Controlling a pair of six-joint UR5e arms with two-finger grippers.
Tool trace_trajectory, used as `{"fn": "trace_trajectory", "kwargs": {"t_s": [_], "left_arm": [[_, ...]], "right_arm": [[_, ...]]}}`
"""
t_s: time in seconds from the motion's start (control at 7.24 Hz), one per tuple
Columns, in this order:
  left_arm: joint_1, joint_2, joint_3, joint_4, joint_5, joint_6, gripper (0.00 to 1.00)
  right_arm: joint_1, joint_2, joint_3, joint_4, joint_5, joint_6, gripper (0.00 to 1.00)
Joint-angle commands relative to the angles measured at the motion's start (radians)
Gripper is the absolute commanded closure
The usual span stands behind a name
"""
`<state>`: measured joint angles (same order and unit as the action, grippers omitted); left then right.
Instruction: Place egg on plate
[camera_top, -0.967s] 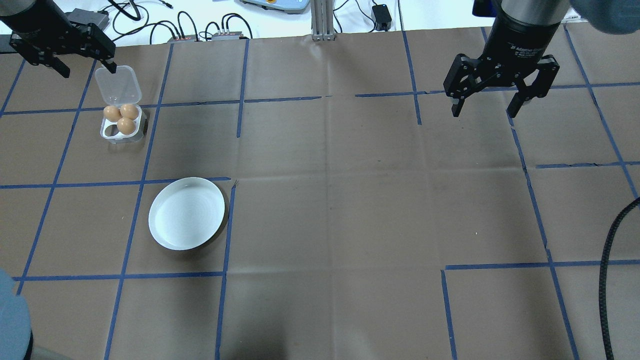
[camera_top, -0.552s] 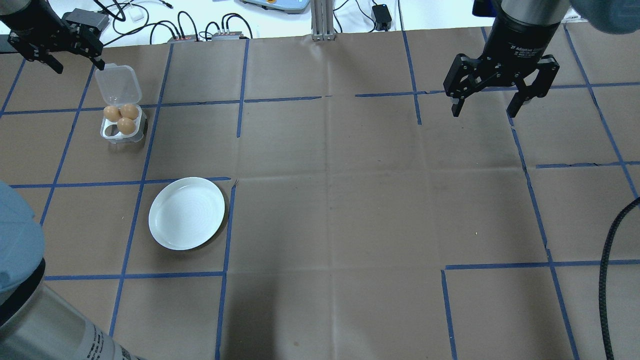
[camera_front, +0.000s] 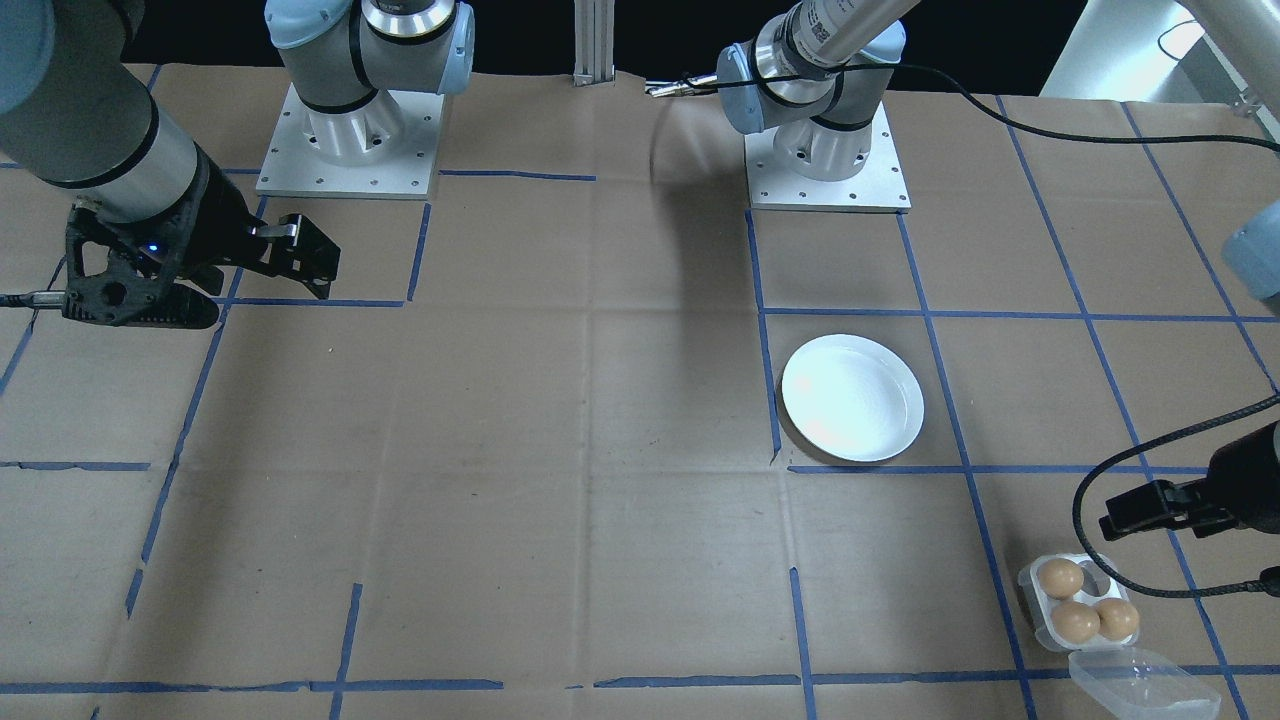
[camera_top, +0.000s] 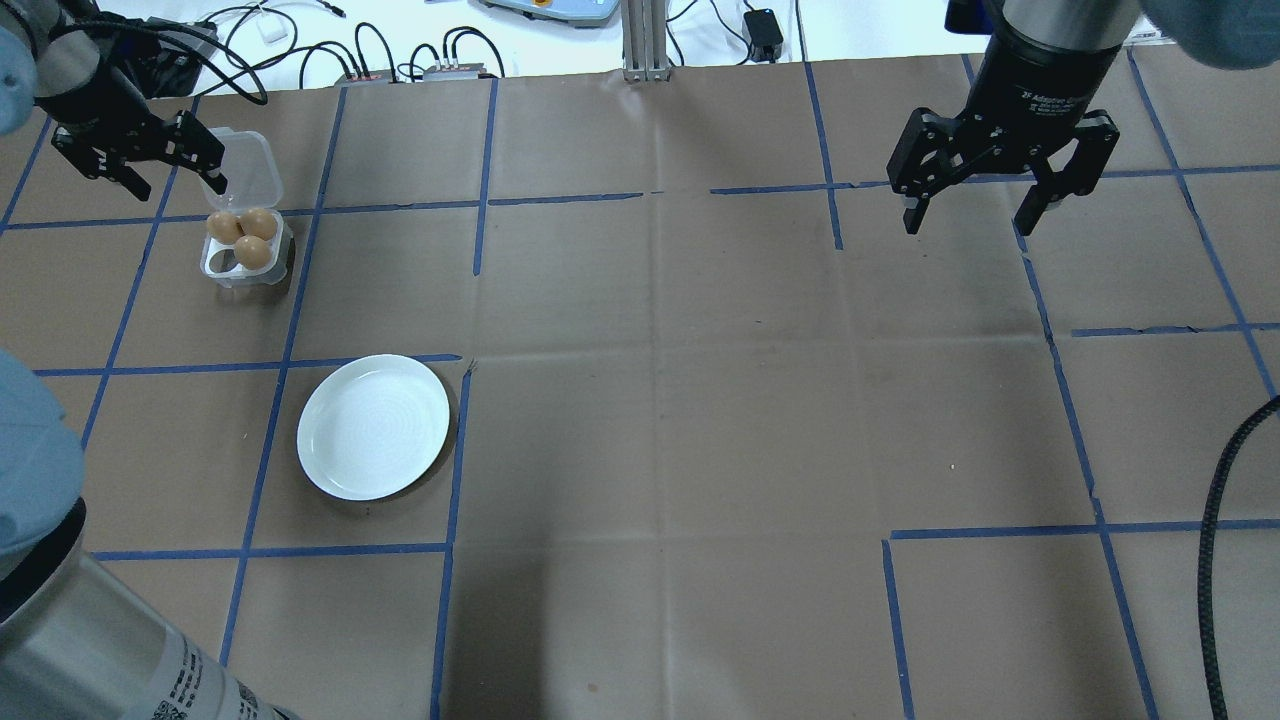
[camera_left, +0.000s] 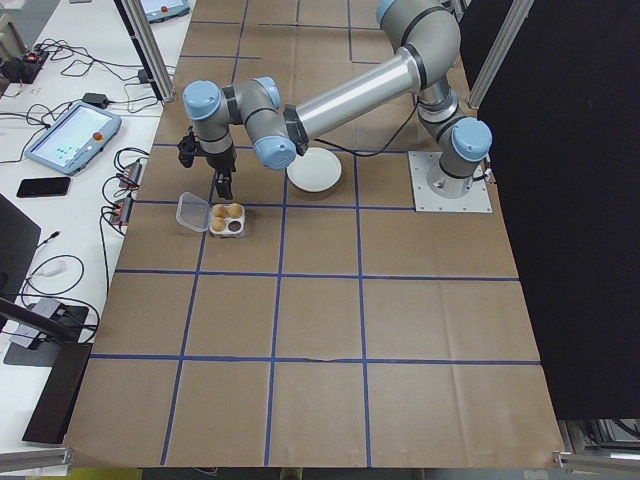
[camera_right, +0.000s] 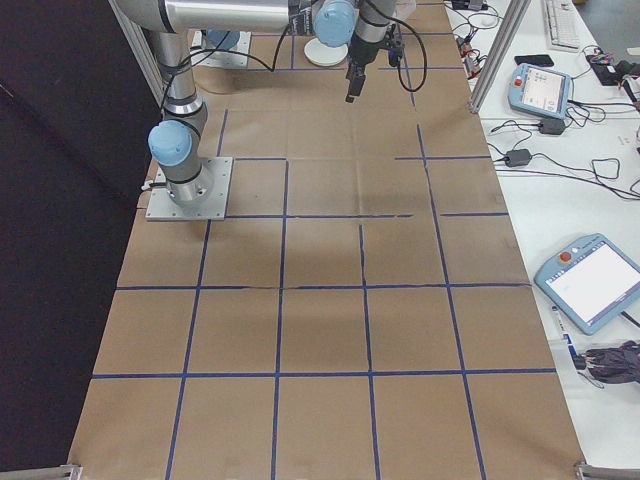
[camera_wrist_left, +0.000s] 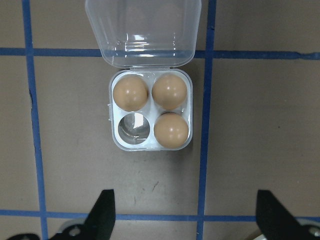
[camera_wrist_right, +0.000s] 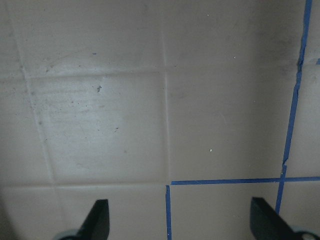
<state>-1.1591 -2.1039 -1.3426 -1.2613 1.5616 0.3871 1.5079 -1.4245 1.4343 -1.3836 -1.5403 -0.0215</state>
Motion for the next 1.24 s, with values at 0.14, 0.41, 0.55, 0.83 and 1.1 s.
{"fn": "trace_trajectory", "kwargs": {"t_s": [0.14,0.41,0.55,0.83,1.1], "left_arm": [[0.001,-0.077,-0.069,0.186,-0.001,0.001,0.01],[0.001,-0.110,-0.069,0.195,-0.002,0.001,0.01],[0.001,-0.111,-0.076,0.195,-0.002,0.001,0.01],[0.001,-0.111,-0.081,0.195,0.000,0.001,0.09],[0.001,-0.113,-0.082,0.195,-0.001,0.001,0.19]], "right_arm": [[0.000,0.001,0.000,0.000,0.000,0.000,0.00],[0.000,-0.001,0.000,0.000,0.000,0.000,0.00],[0.000,-0.001,0.000,0.000,0.000,0.000,0.00],[0.000,-0.001,0.000,0.000,0.000,0.000,0.00],[0.000,0.001,0.000,0.000,-0.001,0.000,0.00]]}}
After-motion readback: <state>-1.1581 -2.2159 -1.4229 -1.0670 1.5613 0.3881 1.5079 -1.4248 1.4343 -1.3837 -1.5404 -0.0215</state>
